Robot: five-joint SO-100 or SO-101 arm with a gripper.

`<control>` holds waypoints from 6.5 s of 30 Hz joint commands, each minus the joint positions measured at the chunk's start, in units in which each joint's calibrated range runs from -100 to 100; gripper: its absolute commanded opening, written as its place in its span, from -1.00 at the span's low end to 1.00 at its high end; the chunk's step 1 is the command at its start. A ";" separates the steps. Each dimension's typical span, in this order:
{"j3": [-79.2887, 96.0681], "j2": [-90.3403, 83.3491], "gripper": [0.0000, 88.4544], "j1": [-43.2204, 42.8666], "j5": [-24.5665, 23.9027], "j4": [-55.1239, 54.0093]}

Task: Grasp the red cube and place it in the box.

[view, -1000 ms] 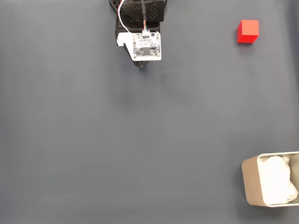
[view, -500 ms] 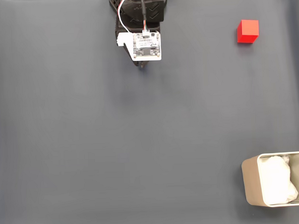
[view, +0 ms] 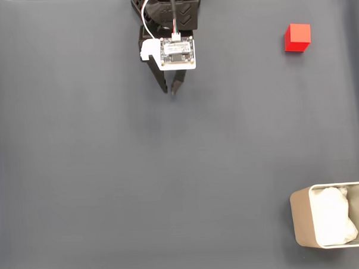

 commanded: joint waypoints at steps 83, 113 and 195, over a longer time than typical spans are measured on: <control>-74.73 53.29 -1.00 -43.22 -0.59 12.65; -68.35 50.17 -1.00 -60.76 0.54 13.96; -44.35 54.50 0.01 -57.35 7.77 -11.45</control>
